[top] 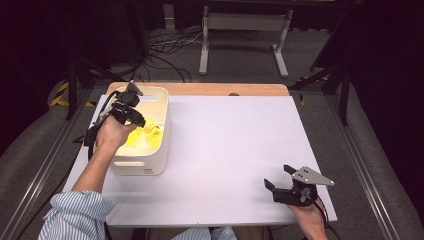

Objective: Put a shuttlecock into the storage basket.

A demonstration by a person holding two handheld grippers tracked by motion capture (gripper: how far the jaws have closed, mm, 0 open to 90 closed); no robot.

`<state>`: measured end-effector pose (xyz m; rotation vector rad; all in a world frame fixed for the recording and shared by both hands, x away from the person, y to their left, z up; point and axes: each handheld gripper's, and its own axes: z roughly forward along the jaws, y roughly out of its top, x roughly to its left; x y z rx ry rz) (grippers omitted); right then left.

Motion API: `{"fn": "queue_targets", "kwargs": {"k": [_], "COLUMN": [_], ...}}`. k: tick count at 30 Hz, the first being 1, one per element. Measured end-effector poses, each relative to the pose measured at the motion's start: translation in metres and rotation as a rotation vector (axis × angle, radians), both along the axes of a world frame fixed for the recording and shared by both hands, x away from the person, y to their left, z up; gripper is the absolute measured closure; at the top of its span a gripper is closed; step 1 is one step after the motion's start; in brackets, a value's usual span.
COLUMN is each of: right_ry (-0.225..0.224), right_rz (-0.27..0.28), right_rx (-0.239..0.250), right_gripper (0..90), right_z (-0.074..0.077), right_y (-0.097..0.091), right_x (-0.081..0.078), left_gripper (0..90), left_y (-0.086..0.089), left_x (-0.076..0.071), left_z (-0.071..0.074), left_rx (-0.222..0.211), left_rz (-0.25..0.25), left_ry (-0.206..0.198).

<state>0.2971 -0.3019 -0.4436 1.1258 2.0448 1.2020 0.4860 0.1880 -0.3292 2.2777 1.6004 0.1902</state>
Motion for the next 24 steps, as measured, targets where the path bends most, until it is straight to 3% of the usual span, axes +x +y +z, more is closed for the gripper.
{"fn": "queue_targets", "kwargs": {"k": [8,24], "right_ry": [-0.001,0.000], "right_rz": [0.004,0.006], "right_rx": [-0.003,-0.005], "right_gripper": [12.6,12.6], "right_z": [0.000,0.000], "right_y": [0.000,0.001], "right_x": [0.000,0.000], "left_gripper": [60.2,47.4], "left_y": [-0.001,0.007], "left_x": [-0.003,-0.011], "left_z": [0.003,0.014], "left_rx": [-0.014,-0.035], "left_rz": [-0.006,0.011], "left_ry": [0.006,-0.032]}}
